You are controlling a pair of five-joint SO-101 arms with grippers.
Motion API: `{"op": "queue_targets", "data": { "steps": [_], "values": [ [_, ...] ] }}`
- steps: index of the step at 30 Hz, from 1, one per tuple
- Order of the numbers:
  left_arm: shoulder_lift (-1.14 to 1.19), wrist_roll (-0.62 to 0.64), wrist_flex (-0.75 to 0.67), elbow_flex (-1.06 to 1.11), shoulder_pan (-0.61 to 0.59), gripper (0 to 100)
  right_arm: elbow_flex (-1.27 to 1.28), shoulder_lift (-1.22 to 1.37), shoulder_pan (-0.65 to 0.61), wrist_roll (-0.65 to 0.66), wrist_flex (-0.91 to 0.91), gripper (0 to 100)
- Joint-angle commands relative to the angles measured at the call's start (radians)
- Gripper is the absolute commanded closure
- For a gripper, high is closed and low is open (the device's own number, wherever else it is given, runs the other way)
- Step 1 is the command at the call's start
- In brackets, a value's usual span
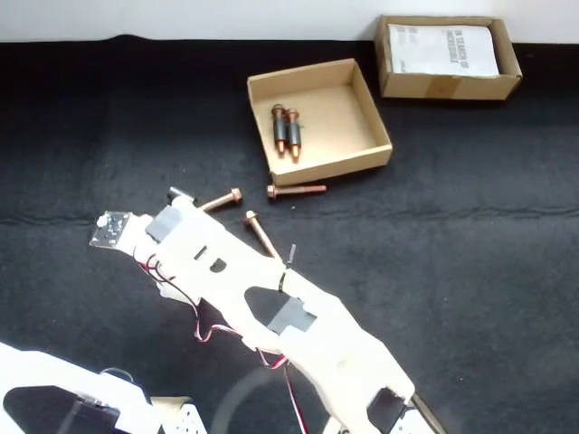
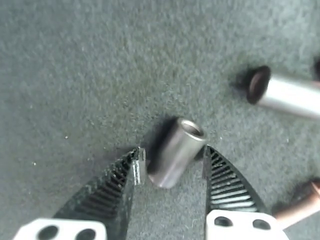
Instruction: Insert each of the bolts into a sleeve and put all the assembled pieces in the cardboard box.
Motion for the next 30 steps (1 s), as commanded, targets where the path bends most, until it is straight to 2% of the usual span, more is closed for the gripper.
{"op": "queue_targets", "data": {
  "steps": [1, 5, 9, 13, 18, 21, 27, 30],
  "values": [
    [0.001, -0.002, -0.110, 0.065, -0.004, 99, -0.084, 0.016, -0.007, 0.015, 0.007, 81.8],
    [0.001, -0.002, -0.170, 0.107, -0.004, 99, -0.117, 0.047, -0.005, 0.014, 0.005, 84.2],
    [0.001, -0.002, -0.199, 0.107, -0.002, 99, -0.150, 0.074, -0.005, -0.025, 0.005, 99.5],
    [0.001, -0.002, -0.212, 0.108, 0.001, 99, -0.189, 0.085, 0.021, -0.127, 0.005, 99.2],
    [0.001, -0.002, -0.206, 0.110, 0.002, 99, -0.278, 0.077, 0.074, -0.133, 0.018, 99.2],
    [-0.004, -0.002, -0.212, 0.148, 0.007, 99, -0.407, 0.077, 0.104, -0.133, 0.104, 99.2],
    [-0.007, -0.002, -0.206, 0.280, 0.114, 99, -0.769, 0.077, 0.165, -0.133, 0.318, 99.2],
    [-0.007, -0.002, -0.204, 0.320, 0.176, 99, -0.905, 0.076, 0.213, -0.153, 0.323, 99.2]
  ]
}}
